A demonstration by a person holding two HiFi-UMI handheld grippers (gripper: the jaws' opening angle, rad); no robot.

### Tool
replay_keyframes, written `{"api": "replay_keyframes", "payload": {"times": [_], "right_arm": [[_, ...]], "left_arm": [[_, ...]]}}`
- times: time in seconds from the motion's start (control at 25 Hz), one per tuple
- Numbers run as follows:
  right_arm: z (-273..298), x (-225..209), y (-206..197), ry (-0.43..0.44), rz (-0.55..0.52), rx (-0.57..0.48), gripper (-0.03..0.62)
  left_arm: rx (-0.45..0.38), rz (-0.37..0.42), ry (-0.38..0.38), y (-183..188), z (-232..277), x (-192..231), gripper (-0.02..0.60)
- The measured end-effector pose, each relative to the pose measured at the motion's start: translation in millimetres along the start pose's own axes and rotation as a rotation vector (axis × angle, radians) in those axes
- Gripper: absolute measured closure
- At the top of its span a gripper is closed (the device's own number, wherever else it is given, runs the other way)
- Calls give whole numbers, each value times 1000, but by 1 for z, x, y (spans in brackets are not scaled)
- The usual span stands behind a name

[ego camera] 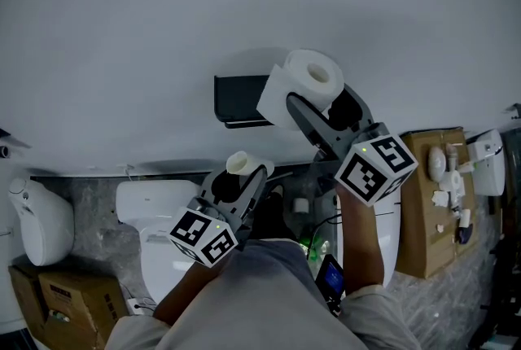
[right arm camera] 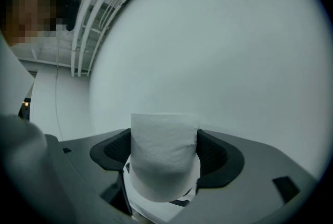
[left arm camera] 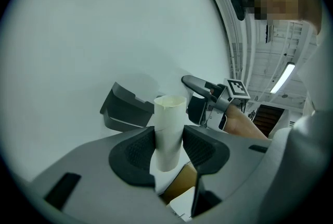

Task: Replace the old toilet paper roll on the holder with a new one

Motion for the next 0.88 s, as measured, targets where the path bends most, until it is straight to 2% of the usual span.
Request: {"api": "replay_keyframes", "payload": {"times": [0.28, 0.44, 0.52, 0.88], "right_arm": [[-18, -9, 7, -59, 37, -31, 209], [-28, -12, 7, -97, 32, -34, 209], [-32, -16, 3, -115, 44, -34, 209], [-52, -42, -13, -190, 163, -74, 209]], "left_arm": [[17, -22, -33, -3, 5, -6, 420], [23, 42, -69, -1, 7, -11, 420], [23, 46, -69, 0, 9, -11, 420], [53, 21, -83, -7, 15, -5, 420]]}}
Point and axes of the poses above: the fingertips, and each gripper's own axes: z forward along the fingers, x to its left, y out of its top, the point moved 5 cm from there along -z, backward along the fingers, and after that the axes turned 11 degrees about -x, right-handed, at the moved point
